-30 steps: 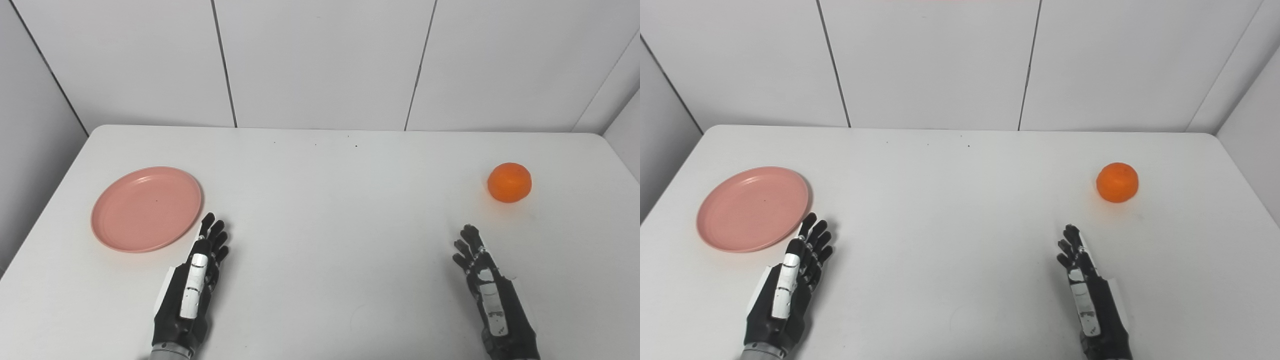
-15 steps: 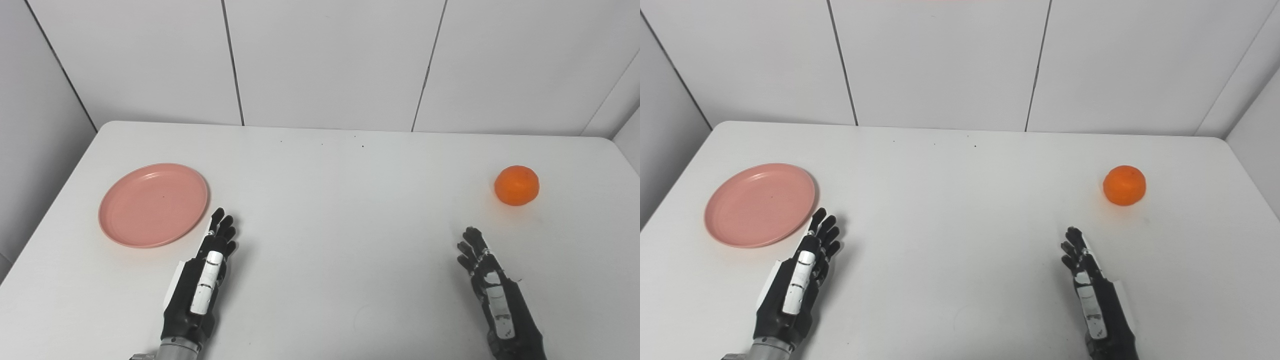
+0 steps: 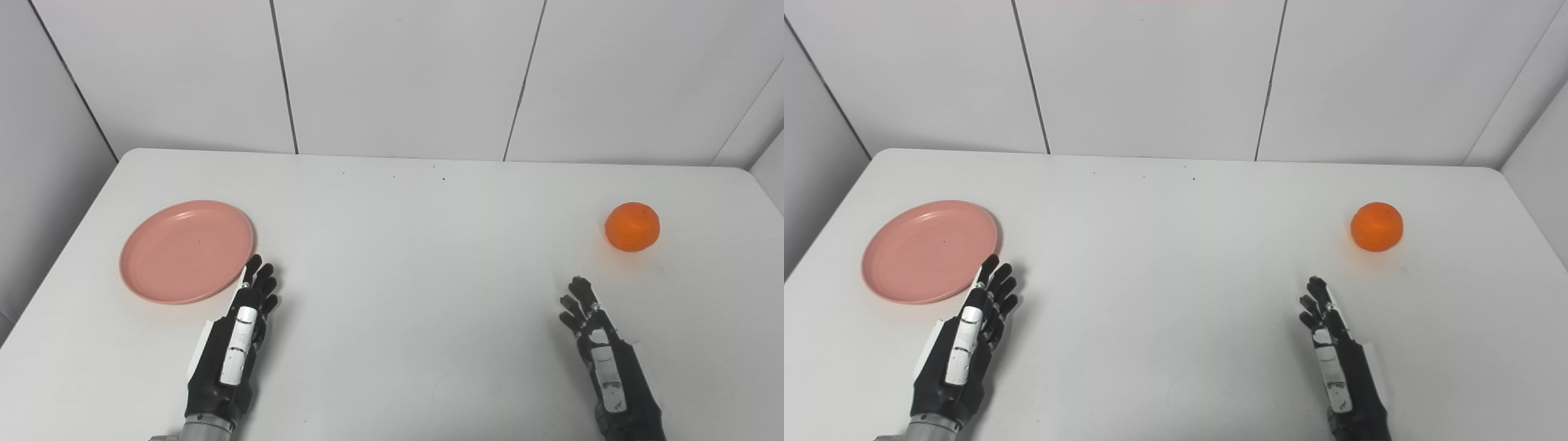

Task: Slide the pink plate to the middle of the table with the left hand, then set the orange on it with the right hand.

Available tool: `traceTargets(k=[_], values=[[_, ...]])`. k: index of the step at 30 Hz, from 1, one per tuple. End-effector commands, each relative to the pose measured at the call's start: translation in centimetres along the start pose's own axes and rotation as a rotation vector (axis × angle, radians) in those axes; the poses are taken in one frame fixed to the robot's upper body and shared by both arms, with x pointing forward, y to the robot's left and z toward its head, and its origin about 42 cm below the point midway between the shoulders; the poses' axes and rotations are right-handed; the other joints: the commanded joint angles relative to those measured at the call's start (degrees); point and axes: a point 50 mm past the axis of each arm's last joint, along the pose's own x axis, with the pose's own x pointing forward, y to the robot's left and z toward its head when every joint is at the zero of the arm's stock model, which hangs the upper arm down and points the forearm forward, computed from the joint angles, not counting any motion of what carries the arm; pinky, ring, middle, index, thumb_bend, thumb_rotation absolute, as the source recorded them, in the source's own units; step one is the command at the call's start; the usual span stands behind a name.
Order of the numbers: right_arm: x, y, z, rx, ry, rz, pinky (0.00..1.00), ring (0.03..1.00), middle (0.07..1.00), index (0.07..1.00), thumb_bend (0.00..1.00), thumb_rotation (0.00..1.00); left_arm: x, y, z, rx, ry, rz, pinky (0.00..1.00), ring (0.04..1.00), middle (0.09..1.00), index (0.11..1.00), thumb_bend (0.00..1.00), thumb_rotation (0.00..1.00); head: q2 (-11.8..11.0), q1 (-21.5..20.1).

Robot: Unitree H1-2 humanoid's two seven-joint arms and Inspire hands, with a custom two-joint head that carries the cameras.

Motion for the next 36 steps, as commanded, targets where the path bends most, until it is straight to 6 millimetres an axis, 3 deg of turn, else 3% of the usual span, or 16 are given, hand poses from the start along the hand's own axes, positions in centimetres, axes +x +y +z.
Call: traceTargets(k=[1, 9, 25, 36], values=[[-0.1, 0.4, -0.5, 0.039, 0.069, -0.028, 0.94, 0.942, 0.964, 0.946, 0.81, 0.99, -2.4, 2.9, 0.7, 0.106, 0.036, -0.034, 1.0, 1.0, 1.0, 1.0, 0.66, 0.93, 0.0, 0.0], [-0.3, 0.1, -0.5, 0.048, 0.072, -0.034, 0.94, 0.936, 0.958, 0.938, 0.83, 0.98, -2.3, 2.4, 0.7, 0.1, 0.041, -0.027, 1.0, 1.0, 1.0, 1.0, 0.63, 0.93, -1.2, 2.0], [-1.4, -1.4, -2.0, 0.044, 0.106, -0.032, 0.93, 0.934, 0.953, 0.936, 0.82, 0.97, -2.8, 1.2, -0.8, 0.099, 0.048, -0.034, 1.0, 1.0, 1.0, 1.0, 0.66, 0.91, -6.9, 7.3], [-1.7, -2.0, -2.4, 0.023, 0.152, -0.024, 0.95, 0.95, 0.969, 0.947, 0.75, 1.0, -3.0, 0.8, -1.3, 0.111, 0.042, -0.036, 1.0, 1.0, 0.998, 1.0, 0.64, 0.9, -7.7, 8.6]])
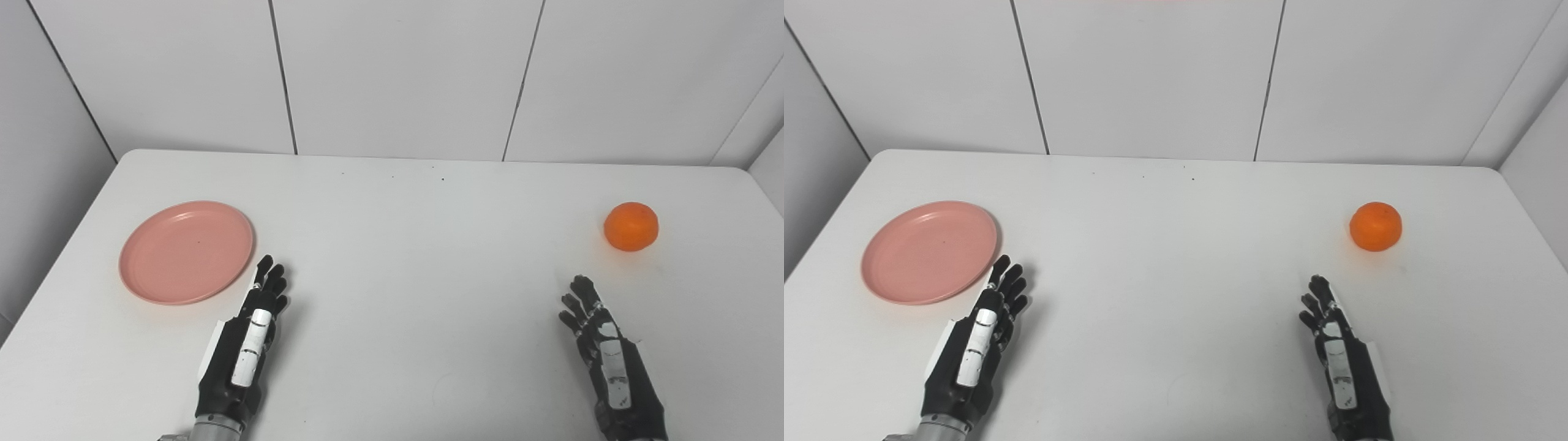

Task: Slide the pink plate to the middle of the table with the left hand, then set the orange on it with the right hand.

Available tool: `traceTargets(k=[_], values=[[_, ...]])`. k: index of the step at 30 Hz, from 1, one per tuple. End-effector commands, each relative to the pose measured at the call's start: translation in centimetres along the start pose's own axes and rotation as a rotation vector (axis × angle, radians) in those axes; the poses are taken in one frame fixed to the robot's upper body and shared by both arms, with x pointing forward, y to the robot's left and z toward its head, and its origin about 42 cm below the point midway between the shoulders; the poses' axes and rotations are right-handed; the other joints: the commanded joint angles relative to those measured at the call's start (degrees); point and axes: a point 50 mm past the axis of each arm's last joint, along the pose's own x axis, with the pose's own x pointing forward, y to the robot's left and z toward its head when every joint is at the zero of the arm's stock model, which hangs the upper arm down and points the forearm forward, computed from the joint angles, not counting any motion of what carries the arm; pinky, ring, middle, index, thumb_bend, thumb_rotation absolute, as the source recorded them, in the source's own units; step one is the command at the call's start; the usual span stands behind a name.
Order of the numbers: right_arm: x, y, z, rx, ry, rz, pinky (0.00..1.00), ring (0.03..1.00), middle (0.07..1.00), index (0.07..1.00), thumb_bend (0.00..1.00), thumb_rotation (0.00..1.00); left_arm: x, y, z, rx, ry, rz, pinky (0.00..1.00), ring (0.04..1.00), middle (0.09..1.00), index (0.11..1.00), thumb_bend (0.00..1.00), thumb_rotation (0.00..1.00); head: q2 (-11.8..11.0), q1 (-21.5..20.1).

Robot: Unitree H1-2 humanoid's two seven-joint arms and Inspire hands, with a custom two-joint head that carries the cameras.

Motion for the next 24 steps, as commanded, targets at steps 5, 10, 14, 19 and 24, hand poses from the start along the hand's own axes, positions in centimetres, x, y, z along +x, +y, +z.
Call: traceTargets(k=[5, 10, 14, 19, 24], values=[[-1.3, -1.8, -2.4, -0.016, 0.131, -0.029, 0.96, 0.953, 0.972, 0.949, 0.75, 1.0, -3.1, 1.7, -1.4, 0.096, 0.042, -0.004, 1.0, 1.0, 0.998, 1.0, 0.64, 0.9, -0.8, 2.8], [-1.1, -2.6, -2.7, -0.009, 0.14, -0.027, 0.99, 0.971, 0.981, 0.963, 0.72, 1.0, -2.8, 1.0, -1.7, 0.083, 0.04, 0.011, 1.0, 1.0, 0.989, 1.0, 0.68, 0.89, -2.3, 8.2], [-0.7, -3.5, -3.0, -0.013, 0.135, -0.028, 0.99, 0.971, 0.986, 0.971, 0.73, 1.0, -2.4, 0.0, -1.1, 0.034, 0.003, 0.033, 1.0, 0.997, 0.983, 1.0, 0.7, 0.85, -3.7, 11.9], [-0.4, -4.2, -3.7, 0.01, 0.133, -0.022, 1.0, 0.981, 0.996, 0.982, 0.71, 1.0, -0.9, -1.2, 1.2, -0.005, -0.084, 0.051, 1.0, 0.969, 0.965, 1.0, 0.76, 0.86, -5.6, 14.8], [-0.2, -4.7, -4.1, 0.006, 0.14, -0.018, 1.0, 0.988, 1.0, 0.988, 0.7, 1.0, 0.7, -1.2, 3.4, -0.006, -0.151, 0.058, 1.0, 0.966, 0.966, 1.0, 0.83, 0.88, -6.9, 16.7]])
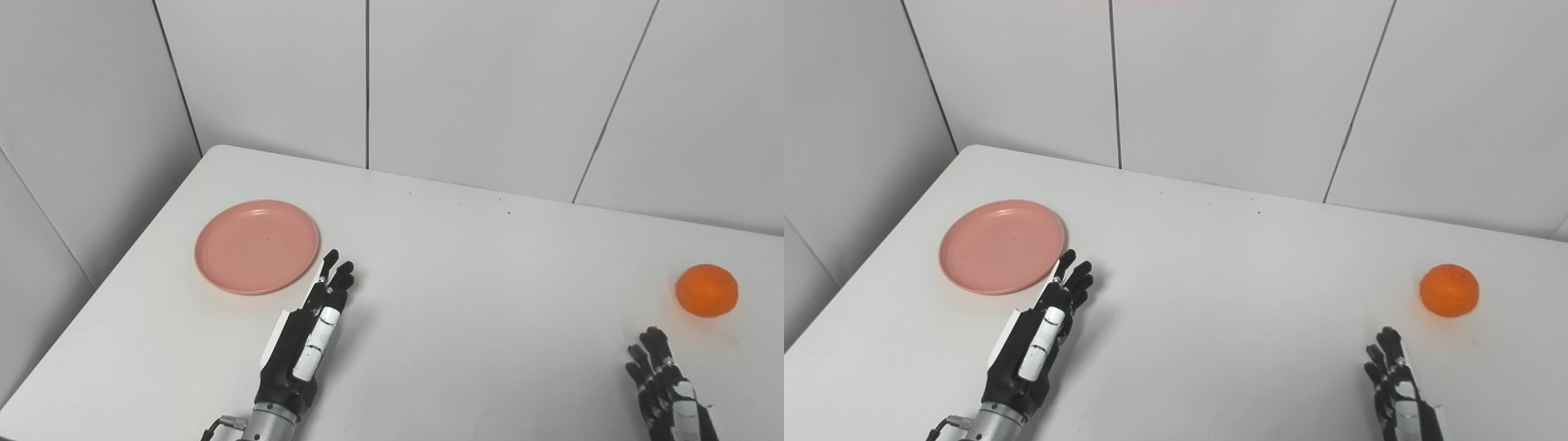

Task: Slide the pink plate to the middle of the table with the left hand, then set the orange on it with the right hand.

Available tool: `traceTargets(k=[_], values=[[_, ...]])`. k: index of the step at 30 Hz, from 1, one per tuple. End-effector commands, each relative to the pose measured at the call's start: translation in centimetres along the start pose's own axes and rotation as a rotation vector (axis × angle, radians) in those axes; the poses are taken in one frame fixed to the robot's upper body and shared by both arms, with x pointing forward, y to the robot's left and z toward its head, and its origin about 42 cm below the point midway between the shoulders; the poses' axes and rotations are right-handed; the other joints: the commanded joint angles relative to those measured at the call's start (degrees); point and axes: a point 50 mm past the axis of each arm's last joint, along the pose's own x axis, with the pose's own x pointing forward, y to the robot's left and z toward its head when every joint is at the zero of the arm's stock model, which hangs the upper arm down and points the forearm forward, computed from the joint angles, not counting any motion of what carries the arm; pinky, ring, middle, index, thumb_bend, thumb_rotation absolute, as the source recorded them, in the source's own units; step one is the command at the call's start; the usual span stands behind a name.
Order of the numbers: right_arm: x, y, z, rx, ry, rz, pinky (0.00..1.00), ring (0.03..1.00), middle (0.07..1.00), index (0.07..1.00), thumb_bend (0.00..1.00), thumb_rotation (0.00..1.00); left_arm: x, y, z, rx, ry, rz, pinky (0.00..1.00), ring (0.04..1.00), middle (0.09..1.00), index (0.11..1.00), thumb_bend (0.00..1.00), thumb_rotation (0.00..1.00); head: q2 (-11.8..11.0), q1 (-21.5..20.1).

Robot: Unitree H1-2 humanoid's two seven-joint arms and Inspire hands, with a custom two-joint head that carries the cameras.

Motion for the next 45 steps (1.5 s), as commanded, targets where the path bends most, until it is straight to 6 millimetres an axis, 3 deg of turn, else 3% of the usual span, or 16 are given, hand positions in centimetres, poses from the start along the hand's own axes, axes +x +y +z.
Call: traceTargets(k=[1, 9, 15, 18, 25, 31, 37, 41, 45], values=[[-2.0, -1.8, -3.5, -0.005, 0.143, -0.063, 1.0, 0.989, 1.0, 0.987, 0.69, 1.0, 0.2, 0.6, 1.5, 0.007, -0.038, 0.003, 1.0, 0.972, 0.969, 1.0, 0.85, 0.87, 0.0, 0.0], [-1.8, -1.8, -3.8, 0.001, 0.145, -0.057, 1.0, 0.987, 1.0, 0.984, 0.65, 1.0, 2.5, 2.9, 3.7, -0.009, -0.115, -0.011, 1.0, 0.973, 0.97, 0.991, 0.86, 0.84, -1.0, 0.3], [-1.7, -1.4, -4.0, 0.005, 0.15, -0.054, 1.0, 0.98, 0.997, 0.973, 0.65, 1.0, 4.3, 6.4, 4.1, 0.034, -0.18, -0.043, 1.0, 0.978, 0.967, 0.988, 0.89, 0.83, -1.3, 0.0], [-1.6, -1.2, -4.0, 0.002, 0.161, -0.056, 1.0, 0.978, 0.994, 0.966, 0.67, 1.0, 5.6, 8.1, 4.7, 0.069, -0.209, -0.047, 0.95, 0.95, 0.937, 0.941, 0.92, 0.8, -1.4, 0.2], [-1.6, -1.0, -4.1, 0.0, 0.164, -0.048, 1.0, 0.971, 0.994, 0.962, 0.69, 1.0, 7.9, 9.5, 7.0, 0.143, -0.286, -0.063, 0.96, 0.962, 0.939, 0.951, 0.89, 0.83, -1.8, 0.2], [-1.4, -1.0, -4.2, 0.009, 0.163, -0.039, 1.0, 0.967, 0.991, 0.96, 0.68, 1.0, 9.9, 11.3, 8.3, 0.178, -0.352, -0.019, 0.8, 0.86, 0.886, 0.937, 0.87, 0.79, -2.0, -0.1], [-1.4, -1.0, -4.4, 0.004, 0.162, -0.028, 1.0, 0.962, 0.99, 0.953, 0.69, 1.0, 11.7, 14.2, 9.1, 0.222, -0.373, 0.05, 0.8, 0.867, 0.89, 0.942, 0.94, 0.77, -2.1, -0.3], [-1.3, -0.9, -4.5, 0.014, 0.165, -0.032, 0.98, 0.944, 0.977, 0.947, 0.69, 1.0, 12.6, 16.5, 9.1, 0.259, -0.381, 0.076, 0.76, 0.855, 0.88, 0.921, 0.93, 0.78, -2.2, -0.4], [-1.3, -0.9, -4.5, 0.01, 0.172, -0.028, 0.98, 0.95, 0.98, 0.945, 0.7, 1.0, 13.4, 18.1, 9.0, 0.296, -0.369, 0.111, 0.72, 0.847, 0.882, 0.925, 0.98, 0.78, -2.2, -0.3]])
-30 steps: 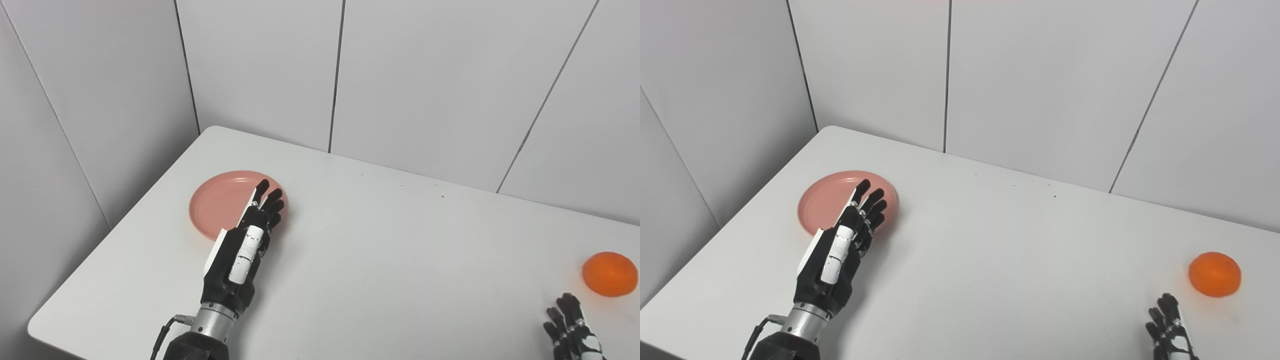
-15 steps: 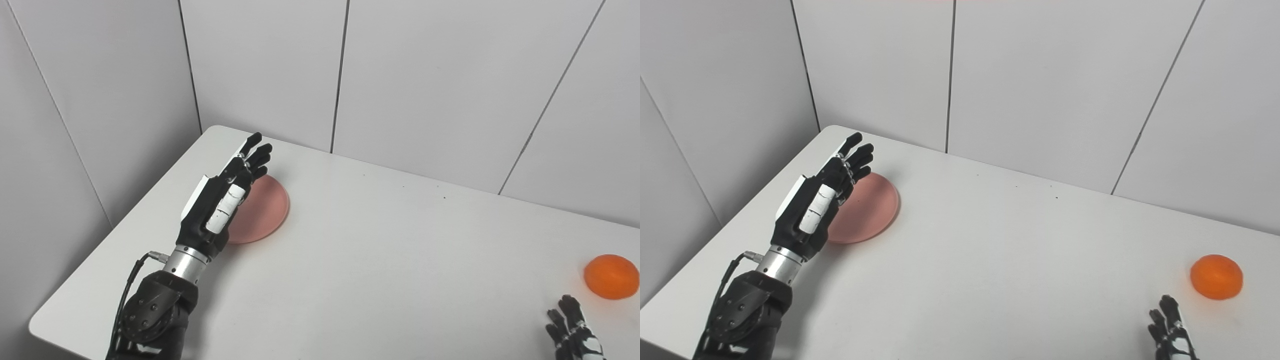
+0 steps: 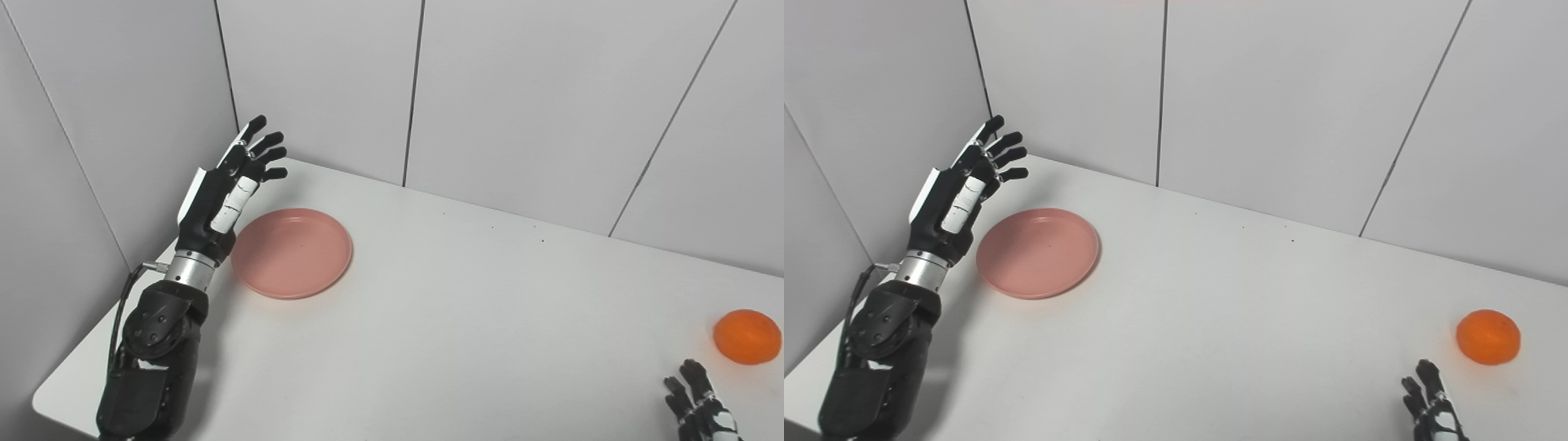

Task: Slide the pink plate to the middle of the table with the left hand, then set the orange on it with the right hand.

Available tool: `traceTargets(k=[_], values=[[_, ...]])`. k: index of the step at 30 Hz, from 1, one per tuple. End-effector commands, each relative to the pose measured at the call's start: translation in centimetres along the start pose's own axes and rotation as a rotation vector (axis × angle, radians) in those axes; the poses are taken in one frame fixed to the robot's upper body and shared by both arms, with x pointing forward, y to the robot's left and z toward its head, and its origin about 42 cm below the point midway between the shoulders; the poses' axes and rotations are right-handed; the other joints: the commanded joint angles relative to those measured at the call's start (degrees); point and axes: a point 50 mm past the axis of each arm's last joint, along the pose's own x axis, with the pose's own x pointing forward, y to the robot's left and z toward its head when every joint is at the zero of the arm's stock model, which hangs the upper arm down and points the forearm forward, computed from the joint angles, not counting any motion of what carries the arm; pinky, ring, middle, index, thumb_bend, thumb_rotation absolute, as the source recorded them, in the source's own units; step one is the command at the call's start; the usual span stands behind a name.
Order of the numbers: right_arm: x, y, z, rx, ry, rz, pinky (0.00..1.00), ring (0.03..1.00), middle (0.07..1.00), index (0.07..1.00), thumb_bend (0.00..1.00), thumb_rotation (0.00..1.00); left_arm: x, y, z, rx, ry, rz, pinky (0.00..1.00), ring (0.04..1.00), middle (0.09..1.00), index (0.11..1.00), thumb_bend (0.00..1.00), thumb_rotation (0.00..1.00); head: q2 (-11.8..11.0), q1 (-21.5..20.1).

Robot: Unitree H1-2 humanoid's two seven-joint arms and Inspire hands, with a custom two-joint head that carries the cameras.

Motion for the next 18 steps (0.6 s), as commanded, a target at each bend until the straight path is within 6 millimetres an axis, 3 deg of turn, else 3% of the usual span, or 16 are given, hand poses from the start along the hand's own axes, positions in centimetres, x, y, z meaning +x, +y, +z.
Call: traceTargets(k=[1, 5, 18], values=[[-1.9, -0.1, -4.0, 0.022, 0.159, -0.02, 0.98, 0.95, 0.98, 0.945, 0.7, 1.0, 2.0, 1.0, 1.7, 0.035, -0.099, 0.024, 0.72, 0.847, 0.883, 0.926, 0.98, 0.77, 0.0, 0.0], [-1.8, 0.0, -4.0, 0.026, 0.157, -0.018, 0.98, 0.952, 0.984, 0.944, 0.7, 1.0, 2.6, 2.3, 0.8, 0.047, -0.07, 0.049, 0.72, 0.848, 0.882, 0.927, 0.96, 0.76, -0.3, -0.2], [-1.7, 0.3, -3.9, 0.033, 0.163, -0.011, 0.95, 0.933, 0.972, 0.931, 0.72, 1.0, 2.8, 4.7, -4.9, 0.108, 0.038, 0.112, 0.71, 0.829, 0.85, 0.911, 0.84, 0.74, -0.1, -0.6]])
